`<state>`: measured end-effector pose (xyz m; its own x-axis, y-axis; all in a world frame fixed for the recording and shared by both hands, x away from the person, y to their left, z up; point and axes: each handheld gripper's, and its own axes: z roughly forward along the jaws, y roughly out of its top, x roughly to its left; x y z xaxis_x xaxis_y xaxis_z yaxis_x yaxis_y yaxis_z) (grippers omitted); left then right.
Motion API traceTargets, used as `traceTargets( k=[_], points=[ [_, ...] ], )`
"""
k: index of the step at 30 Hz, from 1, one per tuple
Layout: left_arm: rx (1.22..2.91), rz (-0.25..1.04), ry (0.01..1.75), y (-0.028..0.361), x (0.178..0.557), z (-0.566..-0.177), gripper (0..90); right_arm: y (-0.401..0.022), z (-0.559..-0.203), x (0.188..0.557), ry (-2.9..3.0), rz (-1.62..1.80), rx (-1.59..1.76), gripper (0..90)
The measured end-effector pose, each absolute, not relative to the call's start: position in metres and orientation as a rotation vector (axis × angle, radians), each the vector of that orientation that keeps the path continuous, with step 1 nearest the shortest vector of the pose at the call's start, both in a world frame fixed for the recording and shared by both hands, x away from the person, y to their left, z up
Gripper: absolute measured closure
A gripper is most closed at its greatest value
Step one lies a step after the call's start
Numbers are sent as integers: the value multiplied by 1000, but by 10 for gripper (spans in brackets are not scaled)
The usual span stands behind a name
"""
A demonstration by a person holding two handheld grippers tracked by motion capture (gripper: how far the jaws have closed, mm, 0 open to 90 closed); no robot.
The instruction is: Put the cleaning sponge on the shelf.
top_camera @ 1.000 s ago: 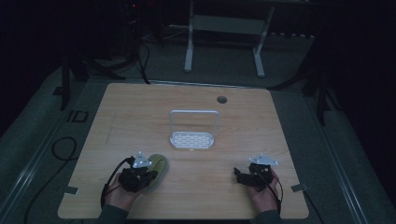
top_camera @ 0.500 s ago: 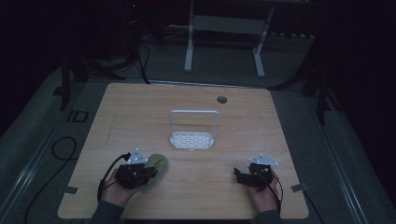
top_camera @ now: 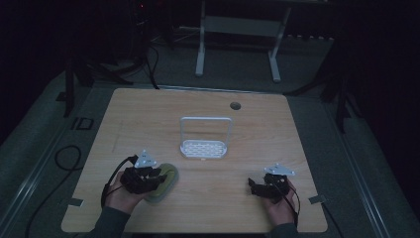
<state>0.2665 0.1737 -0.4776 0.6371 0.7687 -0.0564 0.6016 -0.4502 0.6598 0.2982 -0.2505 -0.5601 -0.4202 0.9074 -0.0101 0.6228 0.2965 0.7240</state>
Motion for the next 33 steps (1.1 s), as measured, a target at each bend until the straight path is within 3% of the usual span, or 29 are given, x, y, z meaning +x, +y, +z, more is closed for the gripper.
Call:
traceTargets(
  k=[20,33],
  points=[
    [2323,245,1150,175,288,-487,571,-250,-560,298,2149,914,1367,143],
    [2411,197,1105,168,296,-488,693,-250,-560,298,2149,914,1366,144]
  ],
)
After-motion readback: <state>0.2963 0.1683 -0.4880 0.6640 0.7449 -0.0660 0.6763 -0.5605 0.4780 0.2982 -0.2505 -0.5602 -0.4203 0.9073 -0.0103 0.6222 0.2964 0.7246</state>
